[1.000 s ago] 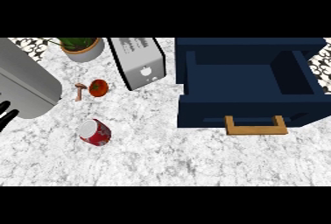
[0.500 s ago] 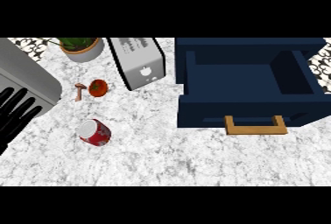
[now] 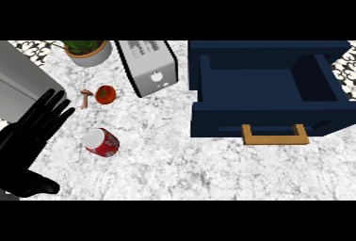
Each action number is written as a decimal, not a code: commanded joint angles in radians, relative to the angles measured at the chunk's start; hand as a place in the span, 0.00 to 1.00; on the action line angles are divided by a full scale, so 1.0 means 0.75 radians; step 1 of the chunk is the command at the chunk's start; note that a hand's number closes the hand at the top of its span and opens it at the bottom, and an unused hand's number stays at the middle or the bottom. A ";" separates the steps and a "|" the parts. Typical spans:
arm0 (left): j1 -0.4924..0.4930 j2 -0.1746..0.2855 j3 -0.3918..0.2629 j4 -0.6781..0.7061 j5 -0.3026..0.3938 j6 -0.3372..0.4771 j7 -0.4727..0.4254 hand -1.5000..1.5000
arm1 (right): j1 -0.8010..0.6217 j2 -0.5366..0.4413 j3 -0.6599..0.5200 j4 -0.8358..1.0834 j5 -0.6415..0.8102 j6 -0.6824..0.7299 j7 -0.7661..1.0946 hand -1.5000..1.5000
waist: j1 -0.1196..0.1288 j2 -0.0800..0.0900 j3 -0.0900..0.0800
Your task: Pick up the can, place it into the drawer and close the drawer
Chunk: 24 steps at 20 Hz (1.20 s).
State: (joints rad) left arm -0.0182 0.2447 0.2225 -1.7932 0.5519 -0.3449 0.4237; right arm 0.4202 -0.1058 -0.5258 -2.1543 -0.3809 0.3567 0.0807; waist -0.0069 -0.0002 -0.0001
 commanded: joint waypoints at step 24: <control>-0.184 -0.043 0.033 1.004 -0.556 -0.045 -0.833 0.00 | 0.031 0.068 -0.218 -0.007 -0.111 0.231 0.046 0.00 | -0.005 0.001 0.000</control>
State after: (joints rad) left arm -0.1027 0.2068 0.2451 -1.1847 0.1930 -0.3924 -0.1042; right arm 0.4392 -0.0528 -0.6597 -2.1893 -0.4530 0.4878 0.1320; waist -0.0083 0.0003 -0.0006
